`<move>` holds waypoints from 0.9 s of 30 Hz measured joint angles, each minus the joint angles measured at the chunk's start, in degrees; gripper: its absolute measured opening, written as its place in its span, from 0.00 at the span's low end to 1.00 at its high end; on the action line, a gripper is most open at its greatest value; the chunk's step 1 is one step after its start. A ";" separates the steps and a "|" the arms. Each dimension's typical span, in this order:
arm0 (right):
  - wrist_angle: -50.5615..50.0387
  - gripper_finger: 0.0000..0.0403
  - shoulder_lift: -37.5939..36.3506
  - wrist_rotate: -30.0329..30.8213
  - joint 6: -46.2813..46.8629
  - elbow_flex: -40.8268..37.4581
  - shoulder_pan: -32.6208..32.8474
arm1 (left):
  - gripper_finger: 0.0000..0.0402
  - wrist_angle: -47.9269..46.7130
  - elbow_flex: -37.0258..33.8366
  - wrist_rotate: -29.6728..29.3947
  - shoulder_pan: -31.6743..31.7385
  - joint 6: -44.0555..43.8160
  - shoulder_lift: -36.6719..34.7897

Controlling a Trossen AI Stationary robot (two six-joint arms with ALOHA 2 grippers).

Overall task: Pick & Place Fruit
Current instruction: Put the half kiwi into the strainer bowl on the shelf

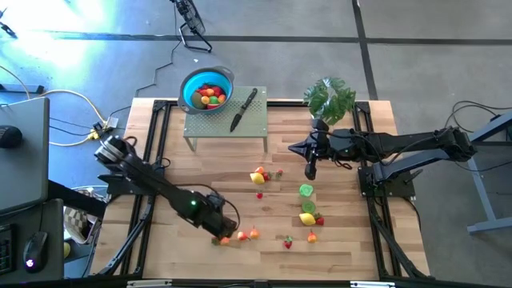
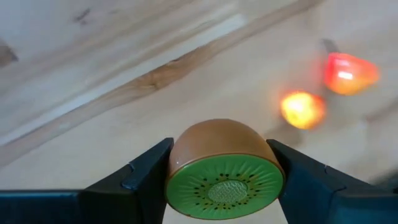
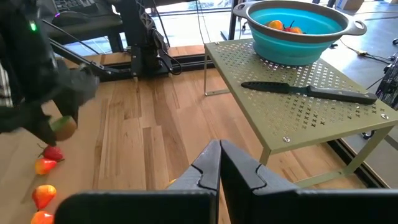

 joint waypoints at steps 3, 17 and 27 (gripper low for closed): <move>0.00 0.01 0.00 0.00 0.00 0.00 0.01 | 0.58 -0.07 -0.01 -1.63 0.04 3.42 -3.98; 0.09 0.01 0.00 4.84 0.44 0.00 -0.01 | 0.58 -2.82 0.10 -17.68 0.08 20.22 -27.52; 0.82 0.01 0.00 12.75 1.49 0.00 0.00 | 0.57 -3.57 0.15 -28.66 8.64 34.03 -41.89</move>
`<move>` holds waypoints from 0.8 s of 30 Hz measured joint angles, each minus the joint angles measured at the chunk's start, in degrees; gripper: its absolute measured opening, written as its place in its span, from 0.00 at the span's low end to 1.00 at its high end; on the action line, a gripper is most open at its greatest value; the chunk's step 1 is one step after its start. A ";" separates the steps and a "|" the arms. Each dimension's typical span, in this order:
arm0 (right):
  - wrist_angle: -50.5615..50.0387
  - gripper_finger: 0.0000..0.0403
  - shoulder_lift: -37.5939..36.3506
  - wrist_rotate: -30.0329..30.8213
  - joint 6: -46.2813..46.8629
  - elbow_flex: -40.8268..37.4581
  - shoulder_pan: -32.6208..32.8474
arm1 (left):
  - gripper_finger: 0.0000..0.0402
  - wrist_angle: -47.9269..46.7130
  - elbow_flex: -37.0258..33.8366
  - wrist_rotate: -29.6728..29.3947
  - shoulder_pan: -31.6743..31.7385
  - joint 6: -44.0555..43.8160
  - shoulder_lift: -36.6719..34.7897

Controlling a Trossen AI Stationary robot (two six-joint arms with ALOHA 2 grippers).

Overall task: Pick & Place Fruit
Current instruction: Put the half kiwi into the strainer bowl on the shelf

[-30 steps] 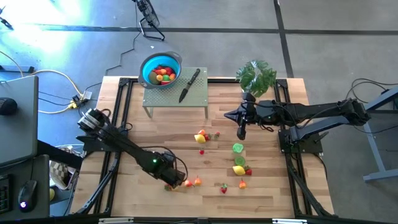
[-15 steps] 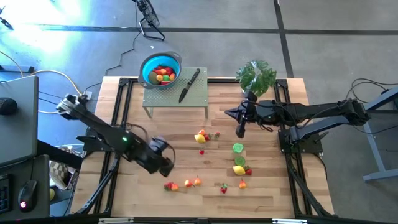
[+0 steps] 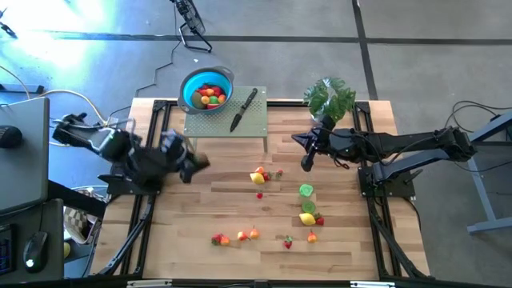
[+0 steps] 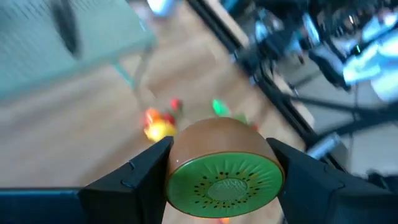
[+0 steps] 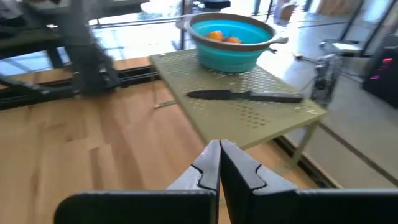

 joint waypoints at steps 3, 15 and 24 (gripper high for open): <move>0.57 0.01 0.00 2.86 -0.44 0.00 -0.41 | 0.56 0.00 0.02 -0.07 6.41 5.33 -1.88; 9.45 0.01 0.00 3.80 -8.91 0.00 -7.83 | 0.58 1.79 1.96 3.35 33.73 19.43 -1.73; 11.62 0.01 0.00 3.75 -12.41 0.00 -13.82 | 0.57 3.28 2.86 10.57 48.53 23.96 2.78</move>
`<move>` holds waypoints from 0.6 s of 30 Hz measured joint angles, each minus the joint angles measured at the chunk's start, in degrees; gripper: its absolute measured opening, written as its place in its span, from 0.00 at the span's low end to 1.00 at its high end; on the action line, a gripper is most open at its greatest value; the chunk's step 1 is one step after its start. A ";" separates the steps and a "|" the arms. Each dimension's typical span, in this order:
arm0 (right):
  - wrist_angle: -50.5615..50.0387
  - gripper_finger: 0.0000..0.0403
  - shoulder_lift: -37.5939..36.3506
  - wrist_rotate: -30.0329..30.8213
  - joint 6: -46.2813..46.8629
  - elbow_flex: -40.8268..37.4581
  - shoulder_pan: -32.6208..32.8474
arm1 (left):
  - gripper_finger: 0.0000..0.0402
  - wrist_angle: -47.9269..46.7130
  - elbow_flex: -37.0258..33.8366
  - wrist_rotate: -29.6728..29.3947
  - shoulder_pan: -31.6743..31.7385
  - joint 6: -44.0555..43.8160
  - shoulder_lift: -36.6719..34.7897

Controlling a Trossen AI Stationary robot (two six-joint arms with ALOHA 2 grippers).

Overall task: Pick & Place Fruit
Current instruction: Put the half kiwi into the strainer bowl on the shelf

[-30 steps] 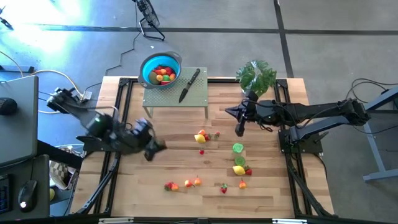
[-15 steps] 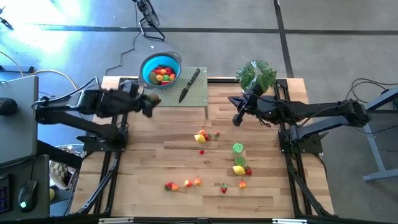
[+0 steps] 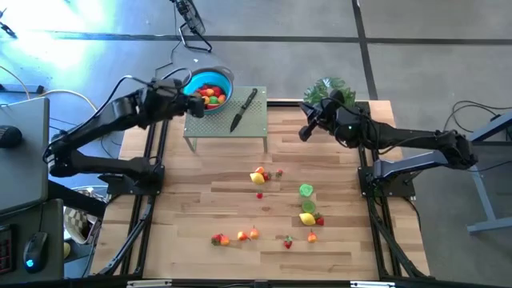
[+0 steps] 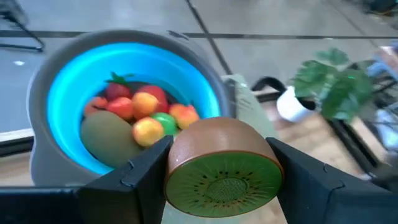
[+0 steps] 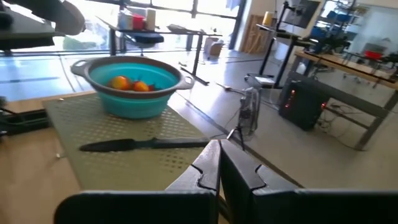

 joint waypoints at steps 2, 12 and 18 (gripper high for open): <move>-0.33 0.01 0.00 -0.04 -0.06 0.00 -0.84 | 0.57 1.06 0.00 1.67 2.69 0.63 1.43; -2.48 0.01 0.00 -0.20 -1.14 0.00 -4.28 | 0.57 6.97 0.00 7.23 12.86 4.31 10.18; -6.08 0.01 0.00 -0.21 -1.14 0.00 -5.79 | 0.56 9.34 0.00 8.86 16.10 4.62 14.16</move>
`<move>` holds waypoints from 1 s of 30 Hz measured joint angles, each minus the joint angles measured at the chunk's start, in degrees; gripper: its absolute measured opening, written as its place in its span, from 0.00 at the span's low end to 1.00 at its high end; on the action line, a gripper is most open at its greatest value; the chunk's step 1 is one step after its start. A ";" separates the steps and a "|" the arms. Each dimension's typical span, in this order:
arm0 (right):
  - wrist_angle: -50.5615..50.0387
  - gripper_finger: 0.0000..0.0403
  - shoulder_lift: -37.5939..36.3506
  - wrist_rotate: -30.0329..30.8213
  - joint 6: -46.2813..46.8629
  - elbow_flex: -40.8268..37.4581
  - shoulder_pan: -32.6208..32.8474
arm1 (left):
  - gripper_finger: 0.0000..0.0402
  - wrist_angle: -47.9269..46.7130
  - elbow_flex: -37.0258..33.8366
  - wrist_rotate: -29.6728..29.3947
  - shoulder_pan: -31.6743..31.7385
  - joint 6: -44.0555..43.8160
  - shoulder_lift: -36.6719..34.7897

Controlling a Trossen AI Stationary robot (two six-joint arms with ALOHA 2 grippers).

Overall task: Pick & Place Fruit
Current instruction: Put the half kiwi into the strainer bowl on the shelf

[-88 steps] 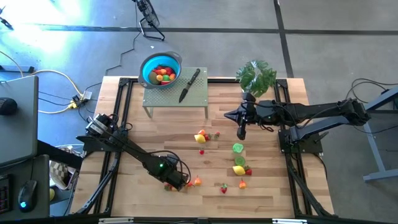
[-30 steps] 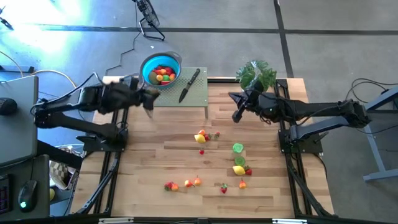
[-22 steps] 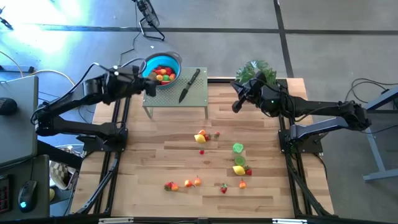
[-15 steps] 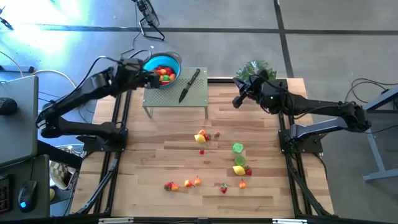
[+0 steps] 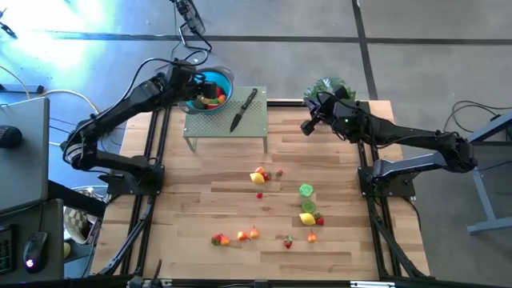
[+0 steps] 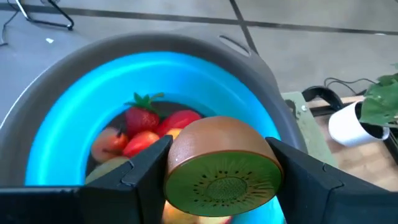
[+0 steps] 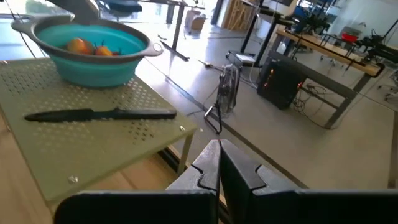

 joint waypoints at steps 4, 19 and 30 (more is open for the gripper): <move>-0.62 0.01 0.00 -0.04 0.00 0.00 -0.83 | 0.56 3.09 0.00 0.04 1.20 1.55 2.20; -0.54 0.01 0.00 -0.02 0.02 0.00 -1.37 | 0.58 5.75 0.00 -1.93 4.44 5.73 6.75; -0.23 0.01 0.00 -0.03 0.62 0.00 -1.37 | 0.59 5.85 0.00 -2.39 4.39 8.51 9.38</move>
